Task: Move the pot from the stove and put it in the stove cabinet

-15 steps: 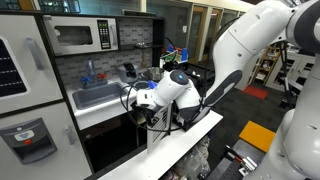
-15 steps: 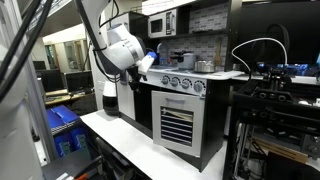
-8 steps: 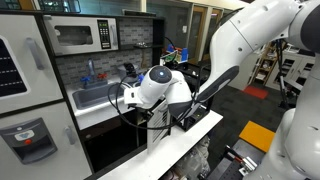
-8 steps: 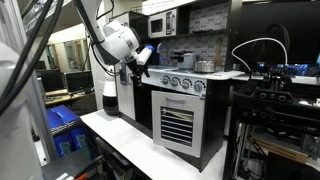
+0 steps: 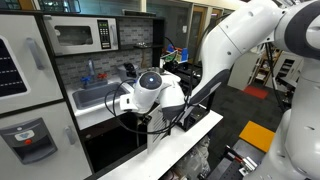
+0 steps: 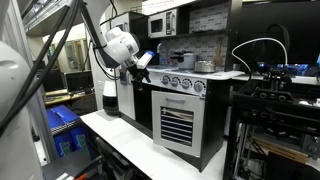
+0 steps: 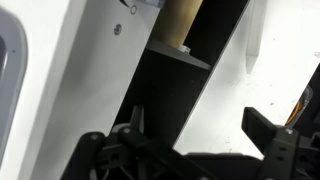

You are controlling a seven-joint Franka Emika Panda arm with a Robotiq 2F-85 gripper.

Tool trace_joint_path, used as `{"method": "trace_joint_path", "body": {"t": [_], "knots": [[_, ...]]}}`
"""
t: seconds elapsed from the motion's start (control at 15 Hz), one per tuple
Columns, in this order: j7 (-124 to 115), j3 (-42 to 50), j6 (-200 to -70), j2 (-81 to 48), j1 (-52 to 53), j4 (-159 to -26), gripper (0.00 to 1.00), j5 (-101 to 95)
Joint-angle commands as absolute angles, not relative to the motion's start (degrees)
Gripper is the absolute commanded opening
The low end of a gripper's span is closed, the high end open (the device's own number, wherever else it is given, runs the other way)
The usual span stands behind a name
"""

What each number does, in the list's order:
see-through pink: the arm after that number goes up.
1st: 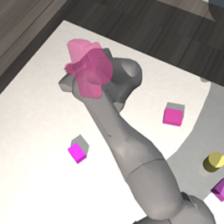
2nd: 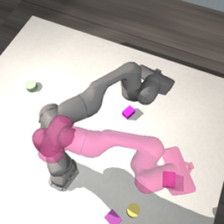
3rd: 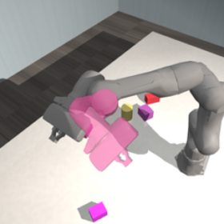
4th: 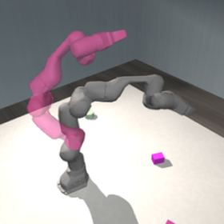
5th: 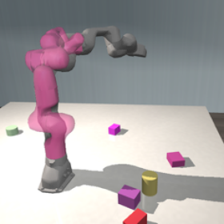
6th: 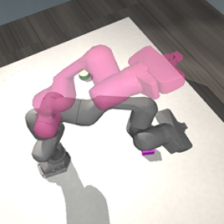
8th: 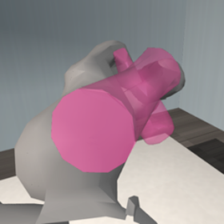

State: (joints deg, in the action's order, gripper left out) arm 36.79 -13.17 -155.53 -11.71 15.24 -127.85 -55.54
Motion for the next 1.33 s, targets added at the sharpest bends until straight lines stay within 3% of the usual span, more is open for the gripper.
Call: {"method": "trace_joint_path", "body": {"t": [0.0, 1.27], "knots": [[35.35, -13.32, -152.19, -15.46, 15.69, -124.35, 1.0, -57.2], [29.38, -13.79, -133.03, -21.72, 17.66, -121.25, 1.0, -66.13]]}}
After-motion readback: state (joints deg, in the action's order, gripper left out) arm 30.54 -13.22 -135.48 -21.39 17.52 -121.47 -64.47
